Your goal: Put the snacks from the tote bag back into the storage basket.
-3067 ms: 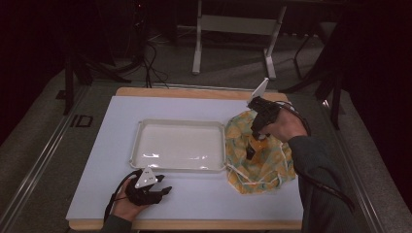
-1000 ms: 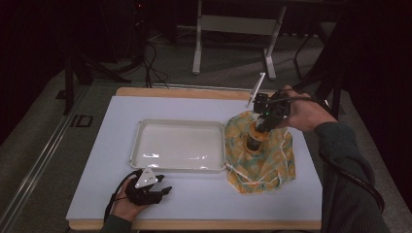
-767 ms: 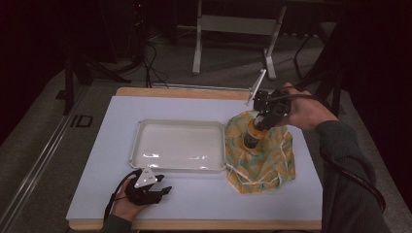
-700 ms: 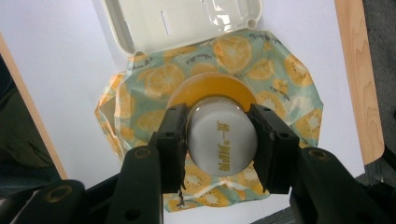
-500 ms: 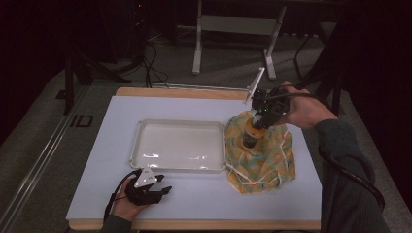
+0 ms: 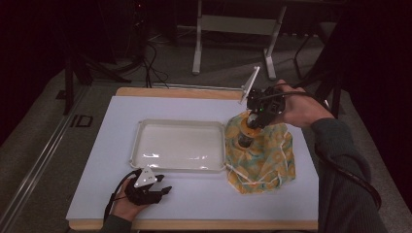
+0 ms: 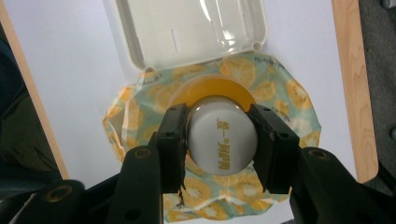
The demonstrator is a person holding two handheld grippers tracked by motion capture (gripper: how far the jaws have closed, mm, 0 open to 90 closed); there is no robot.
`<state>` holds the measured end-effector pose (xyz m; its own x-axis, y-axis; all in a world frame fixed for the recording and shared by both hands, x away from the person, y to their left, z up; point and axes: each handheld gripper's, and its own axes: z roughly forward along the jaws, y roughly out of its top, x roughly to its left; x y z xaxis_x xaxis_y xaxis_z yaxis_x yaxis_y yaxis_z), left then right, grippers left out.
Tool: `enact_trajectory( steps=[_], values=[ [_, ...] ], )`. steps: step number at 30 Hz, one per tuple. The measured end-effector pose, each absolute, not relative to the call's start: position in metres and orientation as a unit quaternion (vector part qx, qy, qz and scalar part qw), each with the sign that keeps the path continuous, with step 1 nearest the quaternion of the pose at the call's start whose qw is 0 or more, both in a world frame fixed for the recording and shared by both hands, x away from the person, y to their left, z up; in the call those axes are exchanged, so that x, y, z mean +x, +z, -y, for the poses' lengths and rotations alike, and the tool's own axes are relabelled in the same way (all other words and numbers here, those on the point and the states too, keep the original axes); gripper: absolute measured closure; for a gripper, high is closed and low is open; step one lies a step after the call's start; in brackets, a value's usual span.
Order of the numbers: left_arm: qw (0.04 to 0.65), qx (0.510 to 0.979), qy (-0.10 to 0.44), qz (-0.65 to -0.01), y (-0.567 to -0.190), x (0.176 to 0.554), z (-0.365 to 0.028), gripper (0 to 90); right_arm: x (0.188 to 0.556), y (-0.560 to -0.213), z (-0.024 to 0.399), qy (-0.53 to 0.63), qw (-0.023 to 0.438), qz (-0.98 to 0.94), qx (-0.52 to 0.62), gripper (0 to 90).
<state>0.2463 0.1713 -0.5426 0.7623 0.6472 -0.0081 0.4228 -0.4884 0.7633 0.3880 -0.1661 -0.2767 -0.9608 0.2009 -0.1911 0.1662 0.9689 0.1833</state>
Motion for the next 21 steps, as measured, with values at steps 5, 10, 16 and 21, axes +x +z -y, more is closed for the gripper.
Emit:
enact_trajectory(
  steps=[5,10,16,21],
  values=[
    [0.396,0.851,0.141,-0.314,-0.543,0.246,-0.171,47.9,0.386,-0.278,0.159,0.086,0.103,-0.988,0.082,58.9],
    [0.396,0.851,0.141,-0.314,-0.542,0.246,-0.172,47.9,0.384,-0.278,0.151,0.087,0.103,-0.988,0.070,58.9],
    [0.398,0.850,0.140,-0.315,-0.543,0.246,-0.171,47.9,0.381,-0.275,0.141,0.089,0.104,-0.989,0.055,58.9],
    [0.398,0.850,0.141,-0.315,-0.543,0.246,-0.171,47.8,0.379,-0.276,0.133,0.095,0.102,-0.989,0.046,58.9]
  ],
)
